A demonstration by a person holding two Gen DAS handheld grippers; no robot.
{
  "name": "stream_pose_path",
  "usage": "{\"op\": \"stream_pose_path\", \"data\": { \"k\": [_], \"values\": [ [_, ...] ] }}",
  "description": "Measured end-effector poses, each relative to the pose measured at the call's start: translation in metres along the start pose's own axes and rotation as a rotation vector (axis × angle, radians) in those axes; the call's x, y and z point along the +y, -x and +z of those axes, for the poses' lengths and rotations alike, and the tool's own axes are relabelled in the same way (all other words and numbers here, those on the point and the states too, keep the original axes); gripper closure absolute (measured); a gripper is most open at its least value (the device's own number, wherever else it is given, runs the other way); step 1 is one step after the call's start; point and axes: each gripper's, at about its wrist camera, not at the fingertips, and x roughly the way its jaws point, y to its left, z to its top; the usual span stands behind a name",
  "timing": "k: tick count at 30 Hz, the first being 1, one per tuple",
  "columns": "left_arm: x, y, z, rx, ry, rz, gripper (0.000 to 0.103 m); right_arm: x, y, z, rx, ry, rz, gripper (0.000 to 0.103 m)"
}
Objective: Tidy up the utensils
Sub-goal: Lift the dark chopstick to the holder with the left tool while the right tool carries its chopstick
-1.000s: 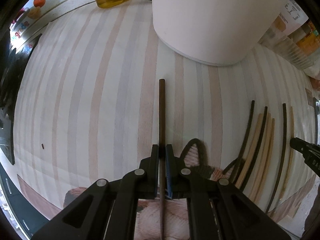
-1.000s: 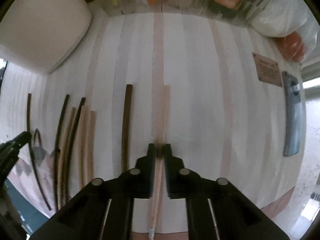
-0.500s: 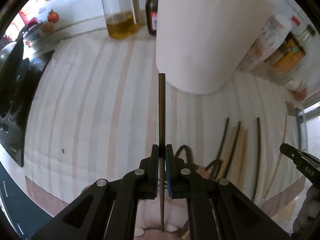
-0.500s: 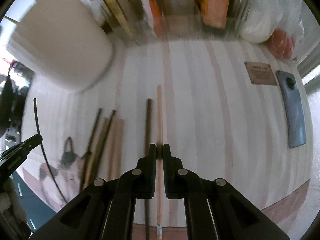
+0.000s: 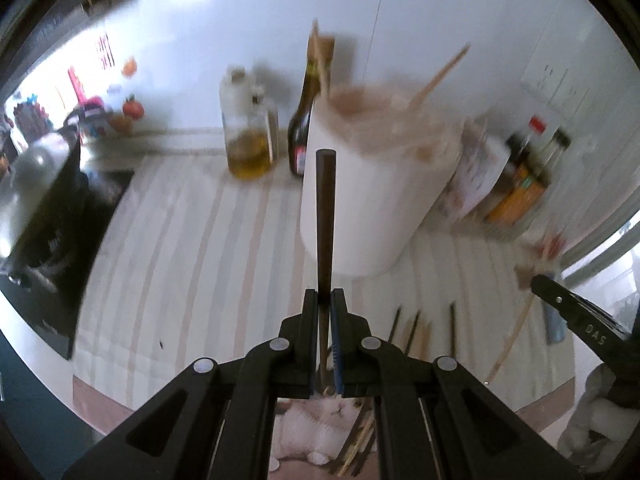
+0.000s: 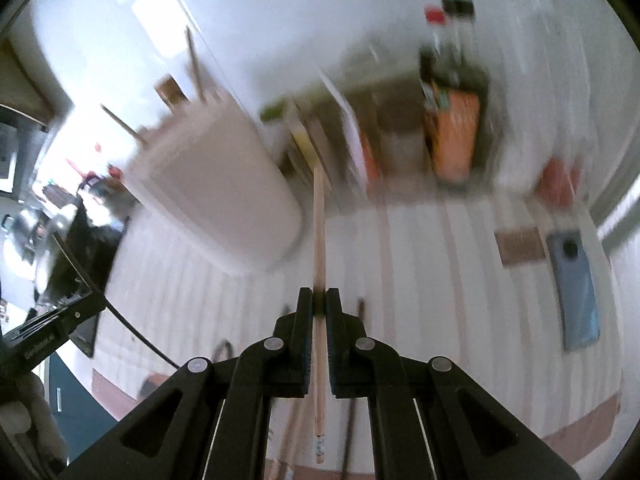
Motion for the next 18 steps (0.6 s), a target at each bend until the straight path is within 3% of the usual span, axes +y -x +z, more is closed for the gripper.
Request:
{"op": "stream_pose_path", "data": {
  "k": [11,18],
  "values": [
    [-0.016,0.090,0.076,-0.242,-0.003,-0.055,0.100,0.045,0.053,0.103,-0.242,0.064,0.119,0.097],
    [-0.020,0.115,0.136,-0.332,0.002,-0.060,0.100,0.088,0.077,0.172,-0.363,0.110,0.146,0.097]
  ]
}}
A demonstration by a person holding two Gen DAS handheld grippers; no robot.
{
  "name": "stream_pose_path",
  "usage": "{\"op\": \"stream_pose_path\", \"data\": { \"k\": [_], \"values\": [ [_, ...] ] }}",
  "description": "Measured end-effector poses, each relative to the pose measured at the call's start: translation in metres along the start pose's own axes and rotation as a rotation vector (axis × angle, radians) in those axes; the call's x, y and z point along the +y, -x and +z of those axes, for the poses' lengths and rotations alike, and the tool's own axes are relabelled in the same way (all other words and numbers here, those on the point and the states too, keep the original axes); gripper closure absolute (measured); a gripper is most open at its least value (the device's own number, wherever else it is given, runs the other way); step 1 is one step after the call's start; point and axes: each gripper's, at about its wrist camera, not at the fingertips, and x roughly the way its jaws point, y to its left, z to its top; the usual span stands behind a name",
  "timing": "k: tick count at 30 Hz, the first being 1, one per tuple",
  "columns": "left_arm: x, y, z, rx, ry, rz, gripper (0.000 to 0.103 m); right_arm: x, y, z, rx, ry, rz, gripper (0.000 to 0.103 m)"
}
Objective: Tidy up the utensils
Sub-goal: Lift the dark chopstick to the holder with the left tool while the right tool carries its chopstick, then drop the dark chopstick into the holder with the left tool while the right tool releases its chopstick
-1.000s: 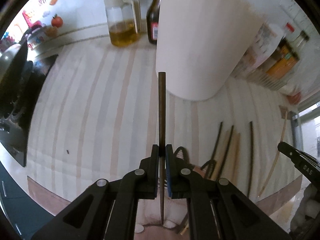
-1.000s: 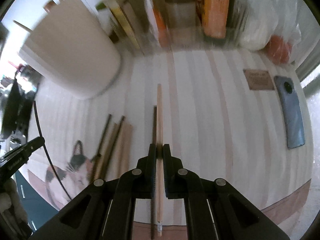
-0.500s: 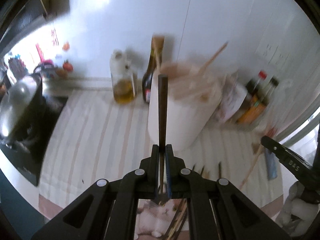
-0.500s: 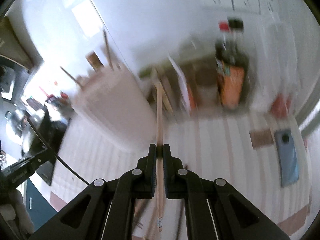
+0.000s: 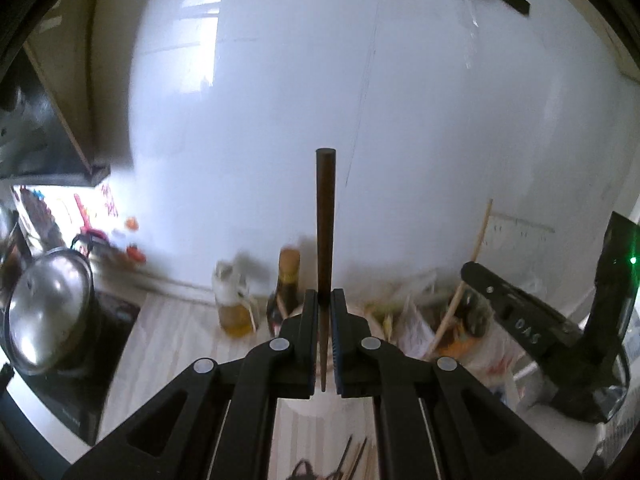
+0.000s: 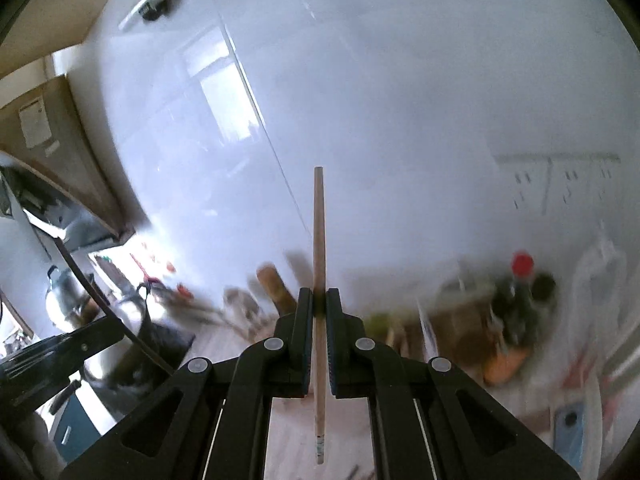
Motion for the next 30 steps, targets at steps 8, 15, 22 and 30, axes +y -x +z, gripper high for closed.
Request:
{"op": "stream_pose_path", "data": {
  "k": [8,15,22,30],
  "values": [
    [0.012,-0.045,0.037,0.004,0.010,0.055,0.100,0.010,-0.046,0.047,-0.082,-0.025,0.023,0.097],
    [0.024,-0.093,0.032,0.078,0.044,0.069,0.099,0.015,-0.093,0.055,-0.124,0.004,0.032,0.097],
    [0.032,-0.128,0.027,0.131,0.055,0.078,0.099,0.018,-0.137,0.044,-0.117,0.041,0.048,0.097],
    [0.028,-0.129,0.025,0.155,0.060,0.112,0.091,0.016,-0.163,0.027,-0.024,0.075,0.087,0.096]
  ]
}}
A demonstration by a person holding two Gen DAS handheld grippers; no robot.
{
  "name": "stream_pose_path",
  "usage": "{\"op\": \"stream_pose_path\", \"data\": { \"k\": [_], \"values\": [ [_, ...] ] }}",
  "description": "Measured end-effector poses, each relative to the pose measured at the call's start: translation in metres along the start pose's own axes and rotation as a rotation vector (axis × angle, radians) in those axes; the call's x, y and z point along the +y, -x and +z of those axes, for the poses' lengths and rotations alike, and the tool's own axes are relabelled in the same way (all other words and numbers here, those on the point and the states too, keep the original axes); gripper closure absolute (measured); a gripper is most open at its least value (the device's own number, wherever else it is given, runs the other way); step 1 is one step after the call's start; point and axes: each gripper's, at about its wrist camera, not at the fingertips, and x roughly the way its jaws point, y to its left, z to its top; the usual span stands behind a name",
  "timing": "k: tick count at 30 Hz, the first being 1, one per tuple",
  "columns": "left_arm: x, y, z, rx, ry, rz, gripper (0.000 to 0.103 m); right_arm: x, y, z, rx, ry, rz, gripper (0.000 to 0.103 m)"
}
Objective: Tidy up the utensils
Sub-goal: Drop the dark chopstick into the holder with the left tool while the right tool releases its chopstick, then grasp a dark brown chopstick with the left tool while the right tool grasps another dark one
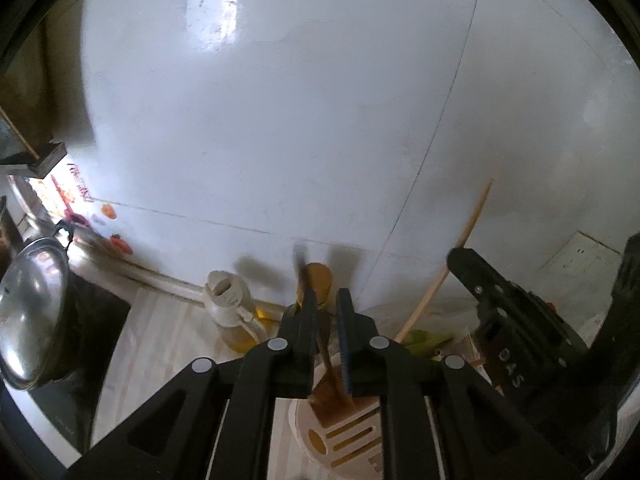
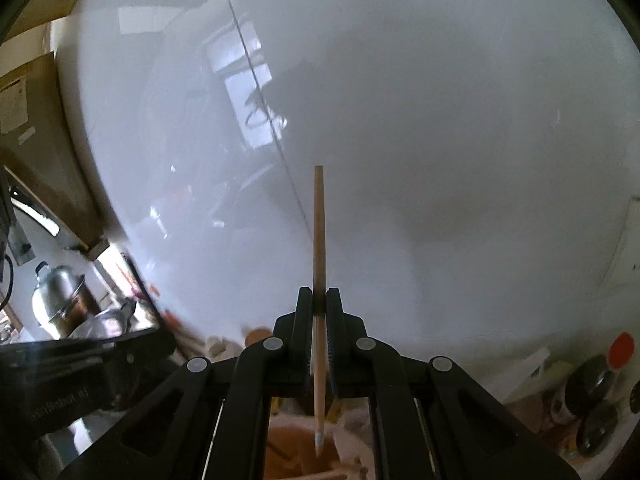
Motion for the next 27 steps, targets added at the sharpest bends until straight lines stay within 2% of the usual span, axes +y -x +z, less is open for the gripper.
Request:
{"op": "stream_pose_path", "data": {
  "k": [1,2,3,4,5,7,8,9,10,11,13,14,19,22,27],
  "values": [
    [0.000,0.002,0.001,-0.002,0.001,0.003,0.083,0.000,0.001,-0.001,0.007,0.002,0.003,0.094],
    [0.001,0.006,0.001,-0.010,0.007,0.002,0.062,-0.002,0.001,-0.002,0.009,0.000,0.004,0.091],
    [0.002,0.012,0.001,-0.021,0.013,0.002,0.048,-0.002,0.005,-0.002,0.007,-0.004,0.003,0.080],
    [0.004,0.018,0.002,-0.040,0.018,0.010,0.028,-0.003,0.011,-0.001,0.003,-0.012,0.006,0.070],
    [0.005,0.028,0.001,-0.067,0.022,0.023,0.023,-0.003,0.020,0.000,-0.004,-0.021,0.008,0.067],
    [0.009,0.040,0.000,-0.090,0.026,0.031,0.023,-0.004,0.035,0.001,-0.010,-0.022,-0.003,0.059],
    [0.011,0.046,-0.003,-0.092,0.029,0.034,0.018,-0.004,0.042,0.001,-0.013,-0.026,-0.009,0.058],
    [0.014,0.052,-0.007,-0.098,0.031,0.035,0.012,-0.004,0.051,-0.001,-0.013,-0.032,-0.027,0.055],
    [0.016,0.057,-0.010,-0.106,0.031,0.037,0.000,-0.006,0.059,-0.001,-0.006,-0.035,-0.050,0.050],
    [0.018,0.064,-0.017,-0.123,0.025,0.047,0.000,-0.007,0.067,-0.003,-0.002,-0.040,-0.060,0.047],
    [0.020,0.069,-0.028,-0.126,0.014,0.070,0.000,-0.008,0.083,-0.009,0.022,-0.045,-0.113,0.032],
    [0.021,0.072,-0.038,-0.118,0.005,0.078,0.000,-0.011,0.090,-0.013,0.029,-0.055,-0.112,0.031],
    [0.024,0.067,-0.084,-0.071,-0.017,0.085,0.000,-0.025,0.119,-0.058,0.112,-0.084,-0.171,0.014],
    [0.020,0.045,-0.118,0.002,-0.055,0.085,0.000,-0.038,0.122,-0.102,0.208,-0.104,-0.219,0.014],
    [0.006,-0.009,-0.190,0.187,-0.150,0.132,0.000,-0.073,0.113,-0.190,0.425,-0.164,-0.290,0.014]
  ]
}}
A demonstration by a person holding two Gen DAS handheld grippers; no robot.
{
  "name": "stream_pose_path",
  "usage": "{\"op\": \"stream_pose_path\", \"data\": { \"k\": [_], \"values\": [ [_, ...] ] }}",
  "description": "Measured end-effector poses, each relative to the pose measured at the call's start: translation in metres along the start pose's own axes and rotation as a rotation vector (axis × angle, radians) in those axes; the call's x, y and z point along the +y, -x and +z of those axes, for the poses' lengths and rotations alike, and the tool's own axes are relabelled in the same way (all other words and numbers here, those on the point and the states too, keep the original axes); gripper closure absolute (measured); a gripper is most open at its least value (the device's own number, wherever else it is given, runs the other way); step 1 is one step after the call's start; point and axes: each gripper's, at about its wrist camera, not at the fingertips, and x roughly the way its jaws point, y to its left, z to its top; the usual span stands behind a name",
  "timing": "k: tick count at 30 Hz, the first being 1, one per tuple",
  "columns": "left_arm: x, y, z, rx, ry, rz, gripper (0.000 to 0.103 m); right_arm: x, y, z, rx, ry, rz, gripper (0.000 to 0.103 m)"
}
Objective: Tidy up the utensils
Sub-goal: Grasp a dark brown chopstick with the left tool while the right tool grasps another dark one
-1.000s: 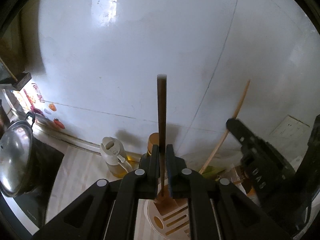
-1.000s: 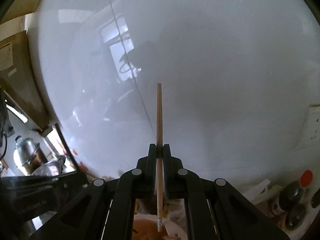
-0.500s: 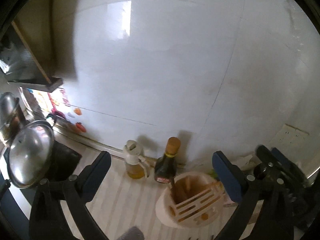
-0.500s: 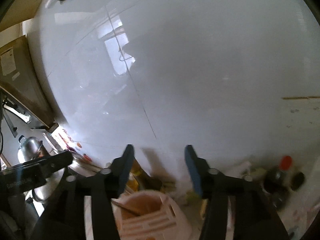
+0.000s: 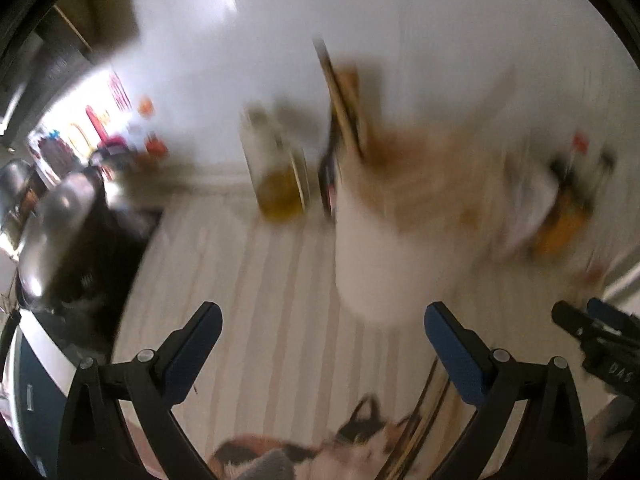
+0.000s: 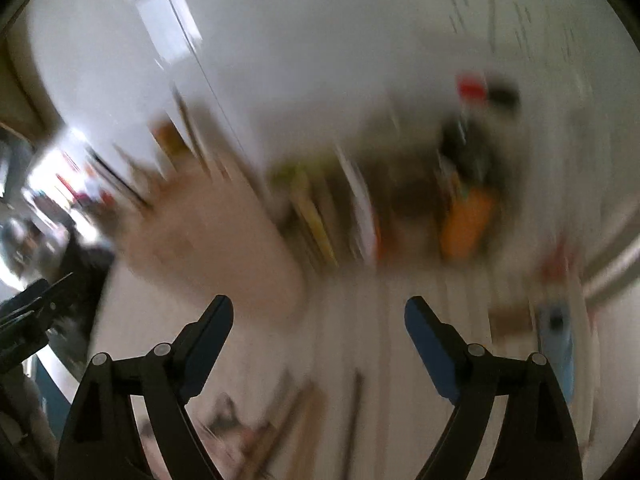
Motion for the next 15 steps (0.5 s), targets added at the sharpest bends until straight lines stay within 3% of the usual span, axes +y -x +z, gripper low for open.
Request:
{"op": "stream_pose_path", "data": {
  "k": [2,4,9,10,13,15],
  "values": [
    [-0.011,-0.025,-0.023,0.071,-0.044,0.014,0.000,-0.010,-0.024,-0.026,0.084,-0.010,-0.009,0.021],
    [-0.018,-0.042,-0.040,0.127,-0.070,0.005,0.000,-0.016,-0.047,-0.051,0.159,-0.016,-0.036,0.042],
    [-0.036,-0.083,-0.074,0.281,-0.119,-0.056,0.008,-0.043,-0.089,-0.107,0.310,-0.075,-0.023,0.059],
    [-0.040,-0.088,-0.079,0.299,-0.130,-0.067,0.013,-0.045,-0.093,-0.115,0.325,-0.076,-0.019,0.063],
    [-0.052,-0.100,-0.089,0.339,-0.166,-0.104,0.017,-0.048,-0.105,-0.135,0.366,-0.067,-0.011,0.070],
    [-0.062,-0.104,-0.093,0.349,-0.200,-0.126,0.027,-0.047,-0.112,-0.147,0.394,-0.052,-0.014,0.075]
  ]
}}
